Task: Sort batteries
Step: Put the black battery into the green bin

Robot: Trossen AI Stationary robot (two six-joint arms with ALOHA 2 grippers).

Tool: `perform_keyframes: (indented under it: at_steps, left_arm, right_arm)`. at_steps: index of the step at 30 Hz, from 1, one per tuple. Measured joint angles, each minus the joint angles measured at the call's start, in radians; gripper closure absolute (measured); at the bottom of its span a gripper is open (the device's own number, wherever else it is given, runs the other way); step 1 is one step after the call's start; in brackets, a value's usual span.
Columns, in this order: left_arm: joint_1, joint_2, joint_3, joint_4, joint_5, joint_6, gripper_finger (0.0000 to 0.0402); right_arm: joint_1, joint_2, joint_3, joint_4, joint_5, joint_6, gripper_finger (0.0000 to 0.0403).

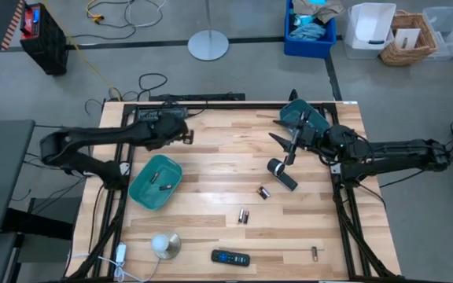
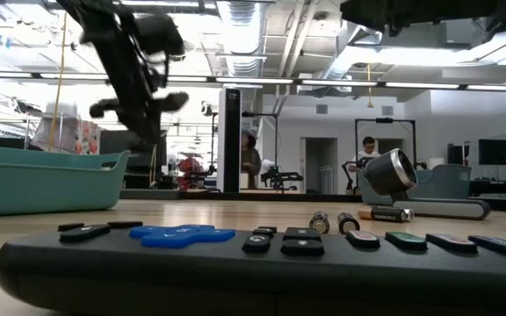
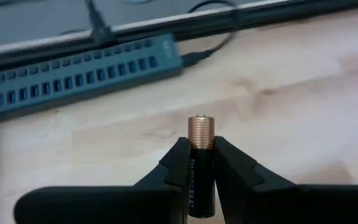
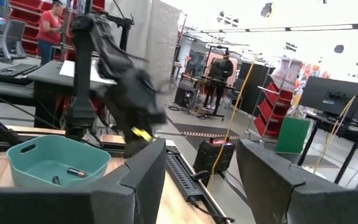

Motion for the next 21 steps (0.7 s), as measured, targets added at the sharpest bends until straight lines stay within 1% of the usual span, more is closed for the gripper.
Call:
perform_keyframes:
  at_steps: [3,5,10,15,18,21]
  left_arm:
    - [-0.088,-0.094,0.001,-0.078,-0.01,0.023,0.0358]
    - [-0.156,-0.149,0.001,-0.144,0.011,0.03,0.0358]
    - [-0.326,-0.231,0.001,-0.321,0.06,-0.03,0.0358]
    - [-0.457,-0.227,0.001,-0.468,0.158,-0.127,0.0358]
    - [-0.513,-0.203,0.001,-0.51,0.194,-0.174,0.0358]
    - [-0.554,-0.178,0.001,-0.522,0.21,-0.189,0.0358]
  right_arm:
    - [-0.017,0.0,0.0,-0.01,0.0,0.005,0.0188]
    - [-0.029,0.0,0.0,-0.03,0.001,0.005,0.0188]
    - [-0.056,0.0,0.0,-0.049,0.0,0.02,0.0188]
    - [-0.075,0.0,0.0,-0.048,0.0,0.038,0.0188]
    - [-0.075,0.0,0.0,-0.037,0.0,0.06,0.0188]
    - [-0.074,0.0,0.0,-0.037,0.0,0.06,0.0188]
